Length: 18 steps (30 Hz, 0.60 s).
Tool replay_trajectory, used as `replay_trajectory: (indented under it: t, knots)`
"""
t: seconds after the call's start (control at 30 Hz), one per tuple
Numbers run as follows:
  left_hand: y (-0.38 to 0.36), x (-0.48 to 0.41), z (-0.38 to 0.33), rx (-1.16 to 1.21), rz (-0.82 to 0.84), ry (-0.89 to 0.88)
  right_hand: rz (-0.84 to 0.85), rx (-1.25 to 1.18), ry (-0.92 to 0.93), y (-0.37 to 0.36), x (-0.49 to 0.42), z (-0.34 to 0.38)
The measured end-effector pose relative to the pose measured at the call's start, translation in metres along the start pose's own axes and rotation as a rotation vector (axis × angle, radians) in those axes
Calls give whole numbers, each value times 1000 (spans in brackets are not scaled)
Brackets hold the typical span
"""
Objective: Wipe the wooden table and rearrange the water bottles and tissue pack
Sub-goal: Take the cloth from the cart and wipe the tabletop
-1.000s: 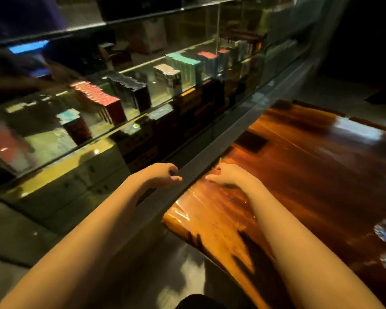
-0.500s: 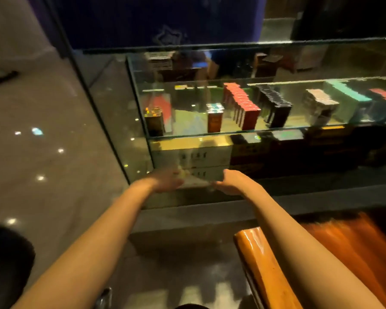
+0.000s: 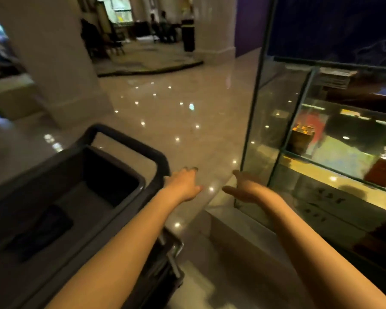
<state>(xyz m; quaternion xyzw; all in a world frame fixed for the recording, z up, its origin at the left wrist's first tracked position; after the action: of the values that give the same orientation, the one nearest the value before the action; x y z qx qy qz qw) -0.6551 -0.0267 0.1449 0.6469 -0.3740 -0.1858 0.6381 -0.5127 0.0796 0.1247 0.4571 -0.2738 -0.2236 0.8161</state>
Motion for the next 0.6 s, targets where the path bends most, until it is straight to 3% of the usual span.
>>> replay_trajectory:
  t: [0.37, 0.6]
  knots:
    - [16, 30, 215, 167, -60, 383, 11, 42, 537, -50, -68, 226]
    - [-12, 51, 330, 250, 29, 627, 180, 153, 720, -123, -96, 337]
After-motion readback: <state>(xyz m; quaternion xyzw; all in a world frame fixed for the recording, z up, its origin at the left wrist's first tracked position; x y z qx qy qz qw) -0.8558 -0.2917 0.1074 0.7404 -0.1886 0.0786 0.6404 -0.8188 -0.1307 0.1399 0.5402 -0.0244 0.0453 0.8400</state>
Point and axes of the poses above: each hand's wrist, its own x-axis away from the middle knuckle, its own y-axis out of the back of the hand, z = x × y, the point moved 4 cm from there along -x, towards the middle knuckle, and after that the axes turned 13 degrees about y, right-handed, at the moved point
